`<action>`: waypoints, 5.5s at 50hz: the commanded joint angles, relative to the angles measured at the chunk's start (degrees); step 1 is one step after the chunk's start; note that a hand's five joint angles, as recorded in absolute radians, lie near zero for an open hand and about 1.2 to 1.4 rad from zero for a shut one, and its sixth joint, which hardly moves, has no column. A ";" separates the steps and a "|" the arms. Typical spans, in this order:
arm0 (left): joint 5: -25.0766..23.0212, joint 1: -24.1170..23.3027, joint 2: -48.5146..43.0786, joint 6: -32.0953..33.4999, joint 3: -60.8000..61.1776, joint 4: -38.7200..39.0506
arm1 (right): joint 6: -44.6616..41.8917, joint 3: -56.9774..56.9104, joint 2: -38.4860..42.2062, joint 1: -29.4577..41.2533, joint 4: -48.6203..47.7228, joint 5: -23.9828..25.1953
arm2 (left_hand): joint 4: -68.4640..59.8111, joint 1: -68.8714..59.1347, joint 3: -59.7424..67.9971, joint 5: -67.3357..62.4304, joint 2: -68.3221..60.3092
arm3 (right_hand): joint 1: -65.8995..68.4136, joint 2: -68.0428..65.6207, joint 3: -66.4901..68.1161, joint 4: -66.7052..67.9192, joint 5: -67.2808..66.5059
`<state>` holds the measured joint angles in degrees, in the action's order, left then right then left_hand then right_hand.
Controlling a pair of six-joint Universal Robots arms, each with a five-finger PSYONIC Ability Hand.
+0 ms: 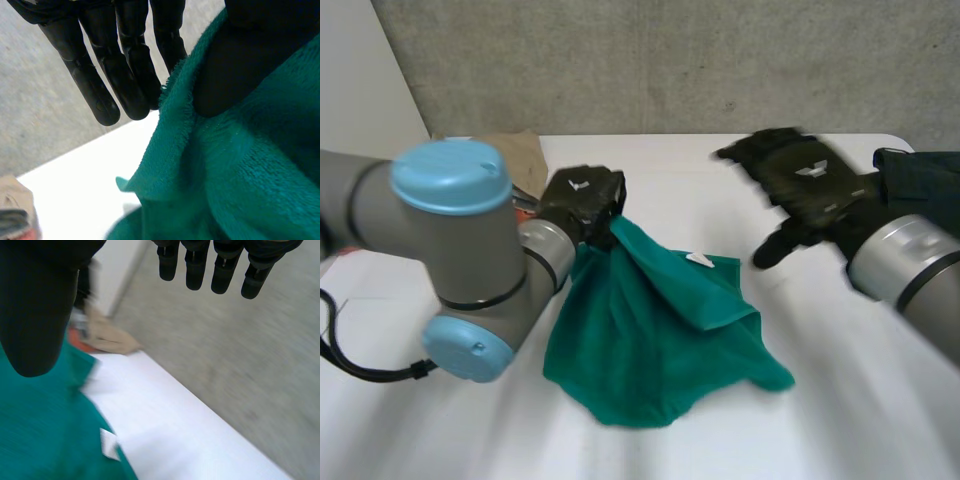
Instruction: Fold the laundry.
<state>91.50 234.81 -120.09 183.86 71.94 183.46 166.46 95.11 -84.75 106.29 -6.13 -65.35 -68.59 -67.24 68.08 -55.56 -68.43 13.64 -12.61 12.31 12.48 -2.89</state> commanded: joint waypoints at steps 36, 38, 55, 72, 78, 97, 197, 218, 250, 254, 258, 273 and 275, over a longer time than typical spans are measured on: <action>0.26 0.38 26.83 -2.55 2.15 -4.43 | 18.91 -3.43 20.16 -0.91 0.96 -0.73 | -11.41 -12.76 11.92 -14.44 -11.57 | 66.36 -67.39 67.69 67.52 -67.11; 0.18 0.64 26.84 -2.55 2.94 -4.52 | 16.10 -4.40 16.39 -1.00 1.21 -1.71 | -11.41 -12.76 11.92 -14.44 -11.57 | 66.36 -67.39 67.69 67.52 -67.11; -0.18 11.72 19.47 -3.42 13.49 -3.21 | -12.13 -14.43 -2.45 -3.38 9.82 -3.99 | -11.41 -12.76 11.92 -14.44 -11.57 | 66.36 -67.39 67.69 67.52 -67.11; 0.00 12.77 -3.84 -6.07 11.38 1.63 | -16.52 -16.01 27.44 14.12 10.61 -13.57 | 28.19 26.84 -27.68 25.16 28.04 | 66.36 -67.39 67.69 67.52 -67.11; 0.17 12.69 2.90 -5.97 14.01 1.02 | -15.91 -14.95 26.83 13.51 10.18 -13.84 | 46.91 45.56 -46.41 43.88 46.76 | 66.36 -67.39 67.69 67.52 -67.11; 0.44 -2.95 17.63 13.70 34.68 12.97 | -15.64 -9.24 24.37 13.33 8.07 -13.93 | 42.06 40.71 -41.55 39.03 41.91 | 66.36 -67.39 67.69 67.52 -67.11; 2.81 -3.31 22.88 -0.70 8.13 -5.92 | 25.05 4.21 17.16 10.78 -10.91 -28.33 | -11.41 -12.76 11.92 -14.44 -11.57 | 66.36 -67.39 67.69 67.52 -67.11; -1.84 5.22 25.79 -0.17 19.46 -8.74 | -27.24 -11.34 -2.54 -2.23 22.02 -14.37 | -11.41 -12.76 11.92 -14.44 -11.57 | 66.36 -67.39 67.69 67.52 -67.11; -1.58 6.80 3.62 11.61 -19.75 30.55 | -31.46 -37.20 18.83 1.81 -28.06 -21.84 | -11.41 -12.76 11.92 -14.44 -11.57 | 66.36 -67.39 67.69 67.52 -67.11; -1.76 6.71 7.49 11.34 -11.14 30.02 | -31.38 -30.88 17.77 1.82 -27.01 -19.56 | -11.41 -12.76 11.92 -14.44 -11.57 | 66.36 -67.39 67.69 67.52 -67.11; -1.85 6.62 10.83 11.34 0.28 29.41 | -31.38 -22.27 16.90 1.73 -23.32 -18.41 | -11.41 -12.76 11.92 -14.44 -11.57 | 66.36 -67.39 67.69 67.52 -67.11; -2.11 6.27 13.30 11.52 34.49 29.49 | -25.67 1.57 18.47 1.46 -2.48 -14.81 | -11.41 -12.76 11.92 -14.44 -11.57 | 66.36 -67.39 67.69 67.52 -67.11; -2.11 6.10 13.30 11.52 35.02 29.32 | -25.14 1.40 19.52 1.11 -1.69 -13.23 | -11.41 -12.76 11.92 -14.44 -11.57 | 66.36 -67.39 67.69 67.52 -67.11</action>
<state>89.38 241.31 -106.39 195.50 103.00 212.96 139.17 94.86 -68.46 107.66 -10.67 -81.87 -68.85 -65.01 68.55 -55.24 -68.74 65.21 -67.71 68.55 68.79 -58.37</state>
